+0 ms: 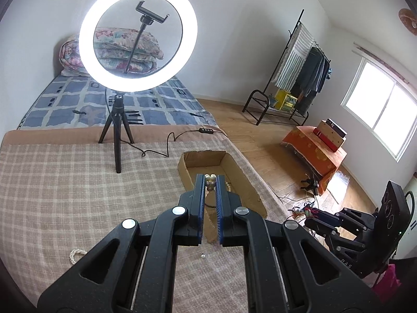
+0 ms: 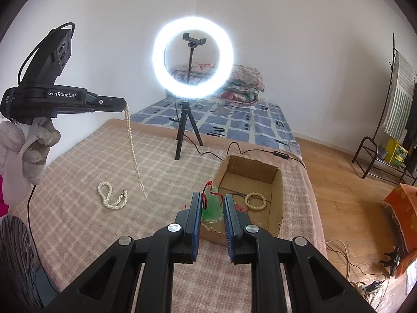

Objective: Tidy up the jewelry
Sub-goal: 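Carry the pearl strand with the left tool and the charm with the right tool over the box, then open the left tool to drop the pearl strand while the right tool releases the charm into the box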

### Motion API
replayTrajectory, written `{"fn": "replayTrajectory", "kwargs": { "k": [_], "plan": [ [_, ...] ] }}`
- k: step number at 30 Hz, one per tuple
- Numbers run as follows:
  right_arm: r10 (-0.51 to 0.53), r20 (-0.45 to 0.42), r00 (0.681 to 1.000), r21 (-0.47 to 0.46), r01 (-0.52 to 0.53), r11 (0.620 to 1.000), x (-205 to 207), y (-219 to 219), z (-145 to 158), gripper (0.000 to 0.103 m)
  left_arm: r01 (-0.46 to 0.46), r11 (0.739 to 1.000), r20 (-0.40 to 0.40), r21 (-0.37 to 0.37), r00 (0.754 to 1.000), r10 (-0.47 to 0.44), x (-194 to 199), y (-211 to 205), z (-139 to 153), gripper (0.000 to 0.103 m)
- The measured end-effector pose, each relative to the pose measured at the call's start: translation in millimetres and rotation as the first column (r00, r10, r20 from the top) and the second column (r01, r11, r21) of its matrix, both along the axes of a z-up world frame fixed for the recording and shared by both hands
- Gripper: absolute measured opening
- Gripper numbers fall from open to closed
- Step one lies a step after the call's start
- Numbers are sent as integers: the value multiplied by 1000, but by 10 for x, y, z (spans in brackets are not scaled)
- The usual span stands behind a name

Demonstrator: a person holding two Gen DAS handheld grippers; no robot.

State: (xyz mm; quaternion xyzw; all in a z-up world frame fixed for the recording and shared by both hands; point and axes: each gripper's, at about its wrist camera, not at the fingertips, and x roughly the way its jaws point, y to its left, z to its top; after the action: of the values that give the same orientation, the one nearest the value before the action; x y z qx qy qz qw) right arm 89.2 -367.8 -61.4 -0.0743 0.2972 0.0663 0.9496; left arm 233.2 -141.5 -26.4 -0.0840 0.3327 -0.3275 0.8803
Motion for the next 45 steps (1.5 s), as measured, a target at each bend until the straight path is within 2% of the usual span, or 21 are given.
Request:
{"fn": "replayTrajectory", "kwargs": {
  "k": [8, 16, 24, 32, 39, 45],
  "plan": [
    [-36, -10, 999, 9, 36, 999, 237, -274, -106, 15, 26, 1000, 21, -10, 999, -25, 339, -454, 71, 6],
    [-56, -42, 998, 16, 57, 998, 488, -560, -297, 15, 34, 999, 17, -8, 999, -34, 708, -873, -30, 6],
    [-69, -78, 995, 24, 71, 997, 731, -756, -574, 15, 38, 999, -30, 6, 999, -38, 1110, -1303, -306, 6],
    [-81, -133, 988, 51, 89, 995, 925, -910, -885, 15, 19, 998, -72, 54, 997, -15, 1452, -1658, -636, 6],
    [-81, -175, 981, 49, 91, 995, 1027, -955, -1083, 15, 34, 995, -90, 93, 996, -26, 1553, -1870, -865, 6],
    [-83, -200, 976, 65, 98, 993, 1072, -990, -1171, 15, 50, 991, -87, 123, 995, -40, 1525, -1960, -939, 6]
  ]
}}
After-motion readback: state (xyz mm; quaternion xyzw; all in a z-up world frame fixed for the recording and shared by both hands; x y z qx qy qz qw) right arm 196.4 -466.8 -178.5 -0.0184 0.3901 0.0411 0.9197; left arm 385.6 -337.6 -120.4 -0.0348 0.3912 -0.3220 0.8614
